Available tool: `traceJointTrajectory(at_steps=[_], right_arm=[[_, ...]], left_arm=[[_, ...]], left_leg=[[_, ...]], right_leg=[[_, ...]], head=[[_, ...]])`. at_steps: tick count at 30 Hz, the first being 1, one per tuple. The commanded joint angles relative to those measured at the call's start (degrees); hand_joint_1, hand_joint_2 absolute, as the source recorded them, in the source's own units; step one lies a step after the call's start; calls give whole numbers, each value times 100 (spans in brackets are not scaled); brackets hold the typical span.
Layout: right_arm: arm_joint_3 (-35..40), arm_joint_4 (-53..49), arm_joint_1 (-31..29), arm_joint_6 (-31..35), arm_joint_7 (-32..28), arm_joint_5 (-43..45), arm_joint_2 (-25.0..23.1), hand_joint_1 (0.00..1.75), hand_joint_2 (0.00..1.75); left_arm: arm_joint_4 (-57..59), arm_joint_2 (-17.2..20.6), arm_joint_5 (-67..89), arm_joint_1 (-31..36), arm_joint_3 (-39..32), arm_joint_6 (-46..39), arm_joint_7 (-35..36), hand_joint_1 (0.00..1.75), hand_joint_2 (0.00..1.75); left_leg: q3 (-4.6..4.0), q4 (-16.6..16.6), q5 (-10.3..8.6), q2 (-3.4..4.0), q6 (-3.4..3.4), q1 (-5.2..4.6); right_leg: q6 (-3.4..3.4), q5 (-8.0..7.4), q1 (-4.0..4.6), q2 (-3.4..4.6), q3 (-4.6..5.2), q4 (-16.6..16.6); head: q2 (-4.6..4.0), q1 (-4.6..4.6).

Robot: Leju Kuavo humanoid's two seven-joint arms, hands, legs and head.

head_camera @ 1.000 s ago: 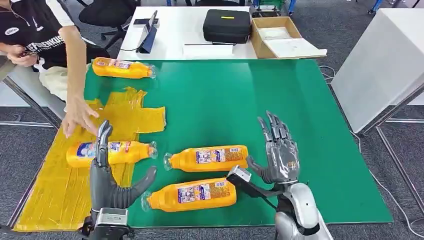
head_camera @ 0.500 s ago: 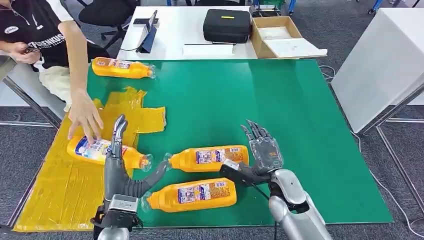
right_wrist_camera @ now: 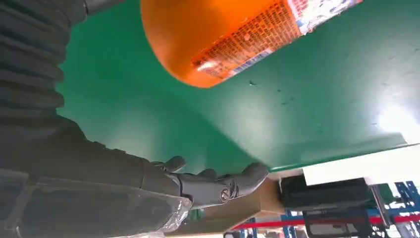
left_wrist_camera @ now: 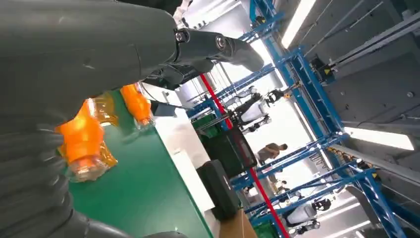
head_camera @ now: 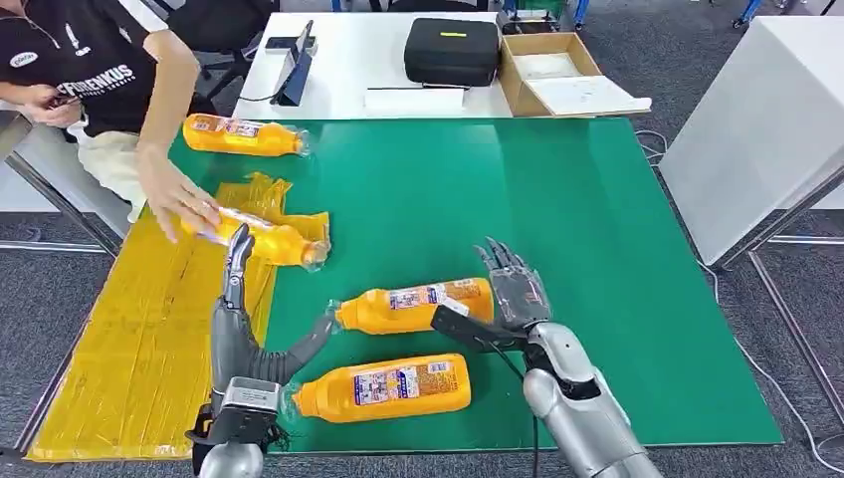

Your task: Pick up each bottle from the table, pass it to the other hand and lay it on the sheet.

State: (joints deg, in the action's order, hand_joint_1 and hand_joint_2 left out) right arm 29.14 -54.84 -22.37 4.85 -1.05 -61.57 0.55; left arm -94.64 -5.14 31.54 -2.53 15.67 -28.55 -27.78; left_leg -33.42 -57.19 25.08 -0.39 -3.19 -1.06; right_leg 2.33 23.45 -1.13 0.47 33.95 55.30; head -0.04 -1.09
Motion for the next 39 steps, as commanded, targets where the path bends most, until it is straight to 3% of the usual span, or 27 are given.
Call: traceJointTrajectory(at_steps=[1,30,34,35,36,39], right_arm=[[455,1022,-564,45,-84,-26,-214,0,175],[1467,2342,-1222,-438,253,-722,-704,0,175],[1637,2837,-1465,-882,286,-713,-918,0,175],[1642,2876,-1482,-914,289,-709,-933,49,175],[1643,3005,-1514,-1000,304,-663,-971,168,175],[1675,3163,-1578,-1035,330,-657,-1001,175,175]], left_arm=[[483,112,-52,244,78,-50,14,0,175],[707,-1,-222,573,22,10,78,0,175],[750,-49,-258,656,-9,-3,108,0,175],[757,-55,-258,661,-12,-7,107,0,175],[762,-68,-257,631,-24,-29,106,0,175],[754,-90,-252,538,-94,-71,112,0,175]], left_leg=[[28,5,8,11,31,9],[21,1,4,2,29,8],[16,1,2,0,25,6],[8,-1,0,2,19,4],[17,0,2,6,26,6],[27,4,1,-1,31,9]], right_leg=[[-18,4,9,3,-27,-8],[-16,5,7,-5,-22,-4],[-14,4,5,-6,-17,-2],[-10,2,3,-2,-8,1],[-15,3,6,0,-16,-1],[-18,4,9,-12,-28,-7]], head=[[0,0],[0,0],[0,2],[0,0],[2,0],[0,0]])
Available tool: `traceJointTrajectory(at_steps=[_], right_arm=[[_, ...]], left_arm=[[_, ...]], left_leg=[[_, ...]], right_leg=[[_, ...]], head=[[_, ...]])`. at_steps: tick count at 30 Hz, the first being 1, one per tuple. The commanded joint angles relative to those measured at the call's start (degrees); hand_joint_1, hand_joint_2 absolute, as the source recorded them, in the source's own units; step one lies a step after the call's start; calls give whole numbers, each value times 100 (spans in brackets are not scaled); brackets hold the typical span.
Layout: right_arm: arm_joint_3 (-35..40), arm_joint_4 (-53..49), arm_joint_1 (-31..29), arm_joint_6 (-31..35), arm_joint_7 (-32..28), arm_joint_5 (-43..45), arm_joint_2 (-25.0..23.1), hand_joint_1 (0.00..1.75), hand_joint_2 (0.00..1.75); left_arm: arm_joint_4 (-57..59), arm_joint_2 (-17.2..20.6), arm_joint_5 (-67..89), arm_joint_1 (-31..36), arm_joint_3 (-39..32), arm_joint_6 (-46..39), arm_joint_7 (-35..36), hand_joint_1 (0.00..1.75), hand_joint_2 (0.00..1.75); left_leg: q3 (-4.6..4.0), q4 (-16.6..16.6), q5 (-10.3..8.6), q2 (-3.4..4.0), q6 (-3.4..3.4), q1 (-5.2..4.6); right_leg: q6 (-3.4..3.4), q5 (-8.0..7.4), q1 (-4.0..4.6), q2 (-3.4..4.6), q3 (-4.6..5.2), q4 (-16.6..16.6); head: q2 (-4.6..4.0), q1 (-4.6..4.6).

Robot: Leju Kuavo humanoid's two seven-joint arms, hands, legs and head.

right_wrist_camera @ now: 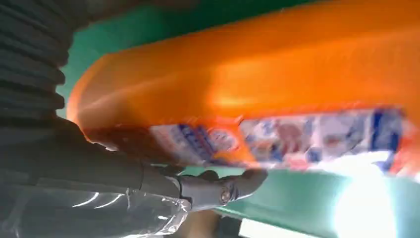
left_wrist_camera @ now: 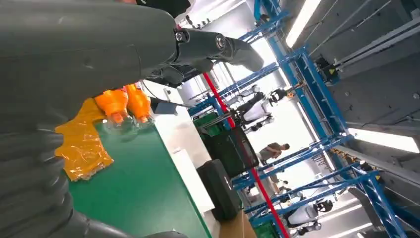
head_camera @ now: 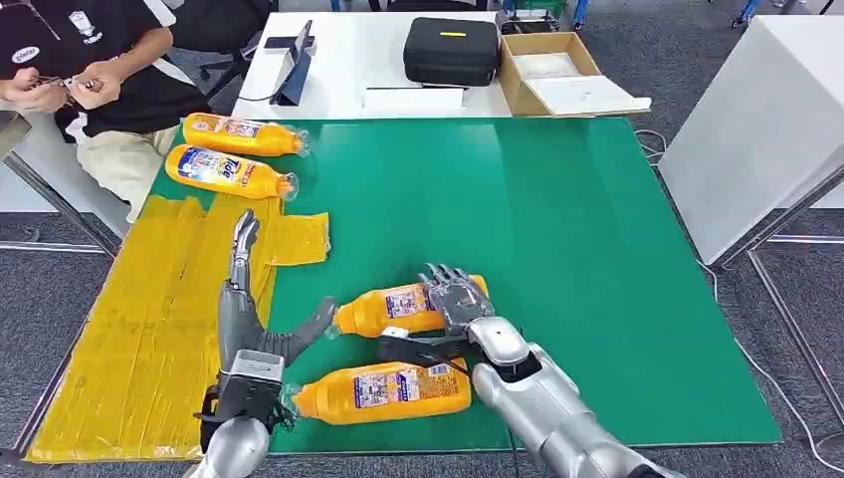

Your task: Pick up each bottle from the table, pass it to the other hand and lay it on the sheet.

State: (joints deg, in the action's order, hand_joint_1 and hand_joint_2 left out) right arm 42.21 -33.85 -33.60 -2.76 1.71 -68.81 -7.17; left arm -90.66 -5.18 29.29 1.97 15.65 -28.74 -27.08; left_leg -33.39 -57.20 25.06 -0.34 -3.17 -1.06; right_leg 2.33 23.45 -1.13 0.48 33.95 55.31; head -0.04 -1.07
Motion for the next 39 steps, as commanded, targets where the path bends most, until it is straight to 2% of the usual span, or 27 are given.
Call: traceJointTrajectory(at_steps=[1,7,10,11,16,17,19,21,23,24,28,29,33,37,39], right_arm=[[363,1114,-517,-291,61,87,-269,175,175],[382,1208,-640,-321,58,121,-317,175,175],[323,1127,-600,-137,120,165,-300,175,175],[236,957,-509,252,195,195,-267,175,175],[165,842,-457,439,224,236,-246,175,175],[-55,571,-339,969,203,389,-211,175,175],[-388,-98,-101,1517,48,690,-106,175,175],[-909,-1707,568,2015,-311,1363,98,175,175],[-1185,-2778,1097,2356,-554,1836,196,175,175],[-1225,-3001,1240,2443,-635,1937,236,175,175],[-1317,-3202,1407,2693,-813,2098,230,175,175],[-1479,-3337,1581,3259,-1018,2237,134,175,175],[-1622,-3688,1944,3636,-1424,2792,35,175,175],[-1669,-3721,2189,3448,-2036,3507,-119,175,175],[-1541,-3498,2143,3307,-2307,3538,-221,175,175]], left_arm=[[350,-98,-18,68,-121,-67,42,0,175],[313,-120,65,21,-153,-47,76,0,175],[278,-119,84,-11,-155,-43,91,0,175],[278,-124,101,-43,-170,-32,86,0,175],[261,-136,108,-124,-207,-50,65,0,175],[199,-154,136,-208,-256,-38,45,0,175],[36,-148,169,-356,-336,-14,60,0,175],[-135,-128,211,-476,-421,3,77,0,175],[-148,-141,223,-509,-457,12,87,0,175],[-138,-156,228,-512,-464,13,87,0,175],[-95,-183,237,-492,-463,-1,82,0,175],[-64,-201,245,-466,-450,24,91,0,175],[97,-285,272,-293,-404,134,119,0,175],[352,-345,371,-142,-421,177,203,0,175],[484,-357,349,-43,-430,279,190,0,175]], left_leg=[[17,6,0,-8,20,4],[32,5,5,-1,31,9],[31,7,4,-4,29,11],[29,7,3,-5,23,7],[35,7,5,-2,30,10],[24,5,2,-7,23,6],[22,5,4,-1,20,8],[18,0,7,1,23,10],[16,-2,11,-5,25,11],[13,0,9,-10,23,11],[17,-3,11,-30,27,11],[7,1,5,-26,19,5],[17,-1,11,-32,36,10],[4,4,4,-26,19,4],[7,5,4,-21,20,3]], right_leg=[[-12,3,4,-11,-20,-7],[-18,4,9,-8,-35,-9],[-16,4,10,-11,-36,-12],[-13,4,6,-10,-33,-9],[-18,6,9,-10,-39,-11],[-13,5,5,-12,-28,-6],[-11,3,7,-4,-25,-8],[-13,5,9,-3,-23,-6],[-15,11,10,-10,-23,-3],[-13,10,10,-15,-21,-5],[-16,17,11,-29,-29,-3],[-11,10,5,-23,-16,-4],[-20,17,10,-35,-30,-4],[-11,7,4,-22,-12,-6],[-12,7,3,-18,-12,-5]], head=[[0,-2],[0,-2],[0,0],[0,0],[0,0],[0,-2],[0,-2],[0,-2],[0,-4],[0,0],[0,-2],[0,-2],[0,0],[0,-2],[0,-2]])
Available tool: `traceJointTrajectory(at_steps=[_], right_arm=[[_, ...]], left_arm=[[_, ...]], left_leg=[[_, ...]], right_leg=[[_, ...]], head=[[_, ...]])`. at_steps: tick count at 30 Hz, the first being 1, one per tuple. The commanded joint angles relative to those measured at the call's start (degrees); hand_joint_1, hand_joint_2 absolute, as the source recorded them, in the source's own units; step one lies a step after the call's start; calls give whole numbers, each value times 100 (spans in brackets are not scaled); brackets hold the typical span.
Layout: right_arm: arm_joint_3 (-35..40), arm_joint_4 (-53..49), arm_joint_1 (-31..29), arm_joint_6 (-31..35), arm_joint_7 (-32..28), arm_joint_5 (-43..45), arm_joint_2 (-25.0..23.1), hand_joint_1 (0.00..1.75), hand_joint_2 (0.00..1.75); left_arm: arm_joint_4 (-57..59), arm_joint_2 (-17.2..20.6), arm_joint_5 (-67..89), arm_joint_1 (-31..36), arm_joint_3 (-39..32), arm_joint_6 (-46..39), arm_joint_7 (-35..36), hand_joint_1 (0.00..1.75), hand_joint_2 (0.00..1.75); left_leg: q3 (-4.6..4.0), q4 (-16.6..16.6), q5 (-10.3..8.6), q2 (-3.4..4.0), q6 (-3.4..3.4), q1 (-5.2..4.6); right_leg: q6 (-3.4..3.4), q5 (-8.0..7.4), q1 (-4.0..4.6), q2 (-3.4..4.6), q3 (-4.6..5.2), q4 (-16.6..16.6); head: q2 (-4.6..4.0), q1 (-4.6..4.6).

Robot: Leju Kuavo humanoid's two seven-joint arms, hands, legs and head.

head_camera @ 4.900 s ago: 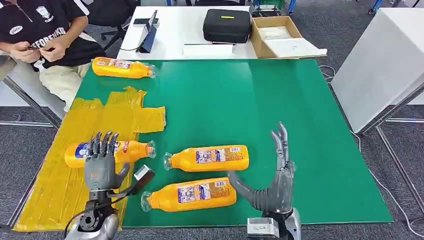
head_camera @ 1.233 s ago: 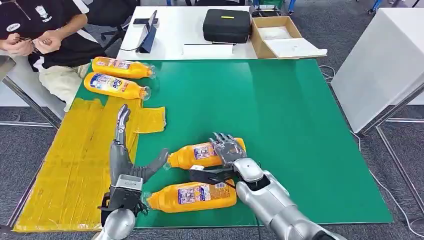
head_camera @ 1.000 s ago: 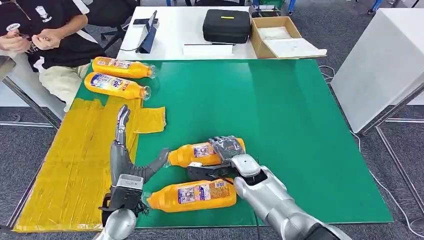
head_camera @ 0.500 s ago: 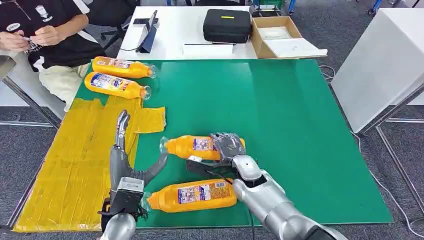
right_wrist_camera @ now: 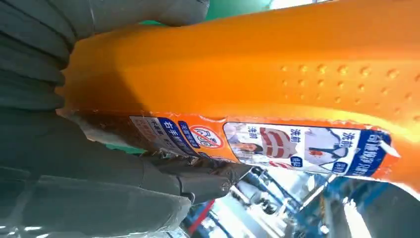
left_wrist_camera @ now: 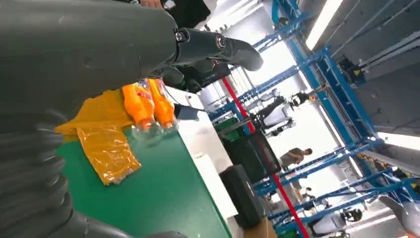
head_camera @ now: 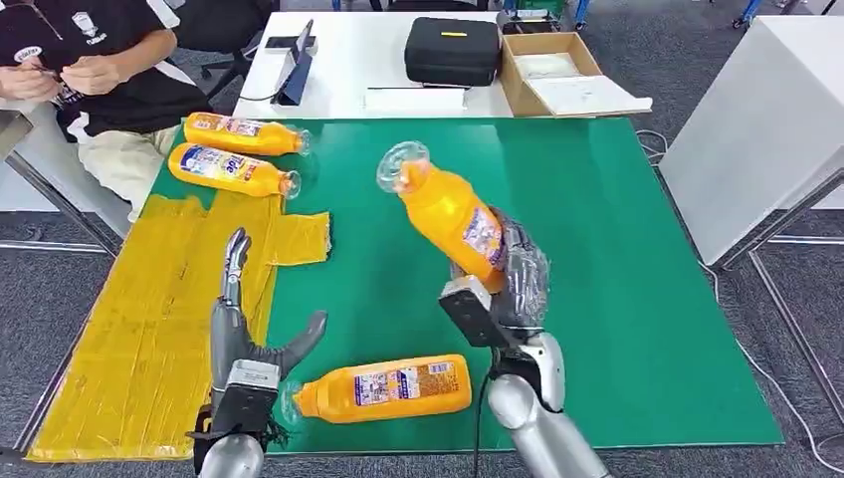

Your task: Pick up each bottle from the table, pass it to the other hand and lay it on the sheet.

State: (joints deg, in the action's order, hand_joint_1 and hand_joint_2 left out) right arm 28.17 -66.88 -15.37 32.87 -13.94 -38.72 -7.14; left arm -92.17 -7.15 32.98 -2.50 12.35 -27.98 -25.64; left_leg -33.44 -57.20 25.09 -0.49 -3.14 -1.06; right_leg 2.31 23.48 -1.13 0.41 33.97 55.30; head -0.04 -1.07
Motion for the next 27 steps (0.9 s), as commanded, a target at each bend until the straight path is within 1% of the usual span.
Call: traceJointTrajectory(at_steps=[1,9,10,11,12,14,18,19,20,21,23,24,25,26,27], right_arm=[[-118,-110,294,-259,-785,544,-264,175,175],[-118,-110,294,-259,-785,544,-264,175,175],[-9,20,221,-527,-1108,689,-262,175,175],[37,355,99,-692,-1268,808,-356,175,175],[103,641,-13,-708,-1417,814,-428,175,175],[129,1264,-253,-676,-1785,979,-615,175,175],[206,1781,-471,-794,-2059,1083,-757,175,175],[248,1889,-526,-824,-2117,1079,-786,175,175],[280,1972,-565,-828,-2150,1068,-813,175,175],[312,2039,-596,-830,-2159,1049,-837,175,175],[366,2117,-636,-865,-2177,1036,-882,175,175],[387,2196,-677,-877,-2199,1056,-909,175,175],[419,2240,-710,-918,-2231,1084,-922,175,175],[447,2294,-732,-999,-2245,1154,-944,175,175],[503,2298,-738,-1019,-2276,1165,-950,175,175]], left_arm=[[676,-169,-25,426,-115,205,44,0,175],[676,-169,-25,426,-115,205,44,0,175],[720,-120,-216,477,-44,531,26,0,175],[857,-86,-731,577,-2,1128,-4,0,175],[984,-76,-902,659,-4,1347,-38,0,175],[1215,-47,-1239,833,53,1845,-81,0,175],[1519,33,-1831,1096,97,2718,87,0,175],[1618,52,-1891,1180,93,2848,150,0,175],[1713,60,-1958,1254,76,2962,210,0,175],[1798,67,-2027,1314,67,3076,251,0,175],[1925,68,-2054,1403,36,3125,291,0,175],[1997,52,-2156,1441,14,3263,308,0,175],[2037,36,-2269,1456,-11,3375,333,0,175],[2069,15,-2361,1461,-50,3430,365,0,175],[2074,5,-2515,1451,-79,3547,394,0,175]], left_leg=[[21,4,6,-4,28,9],[16,3,2,5,18,7],[25,4,5,6,24,10],[18,5,2,9,18,6],[30,5,6,9,27,9],[18,8,-1,11,17,6],[27,10,-2,15,28,10],[15,8,-3,10,17,6],[25,10,-3,9,27,10],[17,8,-5,7,19,7],[30,9,-2,8,32,13],[22,8,-4,12,25,8],[29,8,-2,14,32,12],[19,8,-6,8,22,7],[29,9,-3,11,31,11]], right_leg=[[-17,7,9,-11,-24,-6],[-9,4,6,-6,-16,-5],[-13,6,9,-6,-27,-8],[-9,3,5,-2,-17,-6],[-15,7,8,-5,-31,-8],[-10,-1,5,2,-17,-7],[-17,-3,8,5,-27,-10],[-10,-3,5,1,-15,-7],[-17,-2,9,-3,-26,-10],[-13,-3,6,-2,-17,-7],[-21,1,12,-4,-33,-10],[-14,-2,7,1,-22,-6],[-17,0,11,1,-30,-8],[-10,-1,6,-2,-20,-5],[-16,1,10,-1,-30,-8]], head=[[0,-2],[0,-2],[0,0],[0,-2],[0,0],[2,0],[0,-2],[0,-2],[0,0],[0,-2],[0,-2],[0,-2],[0,-2],[2,0],[2,-2]])
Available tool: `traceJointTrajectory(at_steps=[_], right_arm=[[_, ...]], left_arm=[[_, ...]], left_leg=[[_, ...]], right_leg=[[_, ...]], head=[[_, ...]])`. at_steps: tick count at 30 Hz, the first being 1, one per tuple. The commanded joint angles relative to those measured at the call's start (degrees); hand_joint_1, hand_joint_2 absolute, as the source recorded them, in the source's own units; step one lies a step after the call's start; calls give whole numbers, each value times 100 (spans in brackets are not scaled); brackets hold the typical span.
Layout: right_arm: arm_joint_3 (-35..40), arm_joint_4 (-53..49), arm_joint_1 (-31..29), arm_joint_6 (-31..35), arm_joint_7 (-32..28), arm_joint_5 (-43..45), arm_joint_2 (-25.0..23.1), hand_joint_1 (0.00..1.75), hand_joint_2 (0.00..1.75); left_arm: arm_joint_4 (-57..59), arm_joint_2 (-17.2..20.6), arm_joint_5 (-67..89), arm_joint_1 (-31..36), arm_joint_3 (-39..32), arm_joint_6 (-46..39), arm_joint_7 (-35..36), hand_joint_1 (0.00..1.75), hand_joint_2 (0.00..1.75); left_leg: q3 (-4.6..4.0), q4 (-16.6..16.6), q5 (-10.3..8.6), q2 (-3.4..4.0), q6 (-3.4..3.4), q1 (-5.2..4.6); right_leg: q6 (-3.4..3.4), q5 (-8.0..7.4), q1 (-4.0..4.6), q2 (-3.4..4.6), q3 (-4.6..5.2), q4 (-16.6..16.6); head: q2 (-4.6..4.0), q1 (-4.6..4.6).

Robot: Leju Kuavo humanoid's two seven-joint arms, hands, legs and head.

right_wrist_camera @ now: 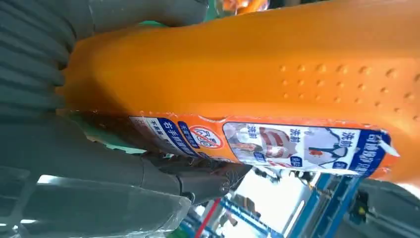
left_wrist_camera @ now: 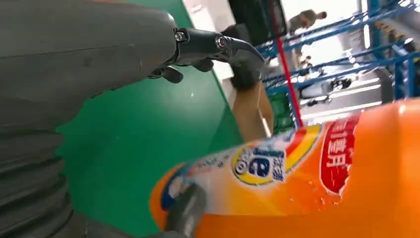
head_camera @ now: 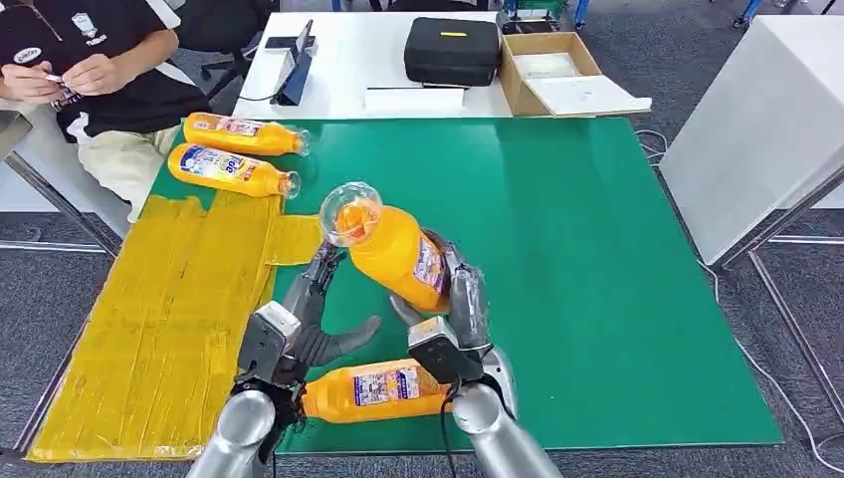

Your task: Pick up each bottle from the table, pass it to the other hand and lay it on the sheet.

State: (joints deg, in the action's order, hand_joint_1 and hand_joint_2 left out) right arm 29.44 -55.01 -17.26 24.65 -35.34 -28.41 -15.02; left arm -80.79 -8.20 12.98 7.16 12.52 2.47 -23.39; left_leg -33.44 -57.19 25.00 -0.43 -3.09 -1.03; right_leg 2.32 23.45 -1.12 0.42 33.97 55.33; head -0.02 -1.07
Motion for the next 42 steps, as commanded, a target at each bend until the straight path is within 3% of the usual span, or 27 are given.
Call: traceJointTrajectory(at_steps=[1,15,42], right_arm=[[429,1117,-547,-197,-143,102,-174,175,175],[816,1194,-655,-169,105,-10,-270,175,175],[580,1404,-663,13,333,-203,-208,175,175]], left_arm=[[948,101,-667,474,-124,623,197,0,175],[886,59,-1493,655,-376,699,360,0,175],[710,56,-1895,1073,-232,725,334,0,175]], left_leg=[[23,6,5,6,22,6],[7,2,1,-4,20,7],[11,0,2,-12,21,9]], right_leg=[[-12,3,6,1,-23,-8],[-11,2,6,-8,-11,-5],[-11,6,8,-17,-16,-6]], head=[[-2,-2],[-2,0],[0,-2]])
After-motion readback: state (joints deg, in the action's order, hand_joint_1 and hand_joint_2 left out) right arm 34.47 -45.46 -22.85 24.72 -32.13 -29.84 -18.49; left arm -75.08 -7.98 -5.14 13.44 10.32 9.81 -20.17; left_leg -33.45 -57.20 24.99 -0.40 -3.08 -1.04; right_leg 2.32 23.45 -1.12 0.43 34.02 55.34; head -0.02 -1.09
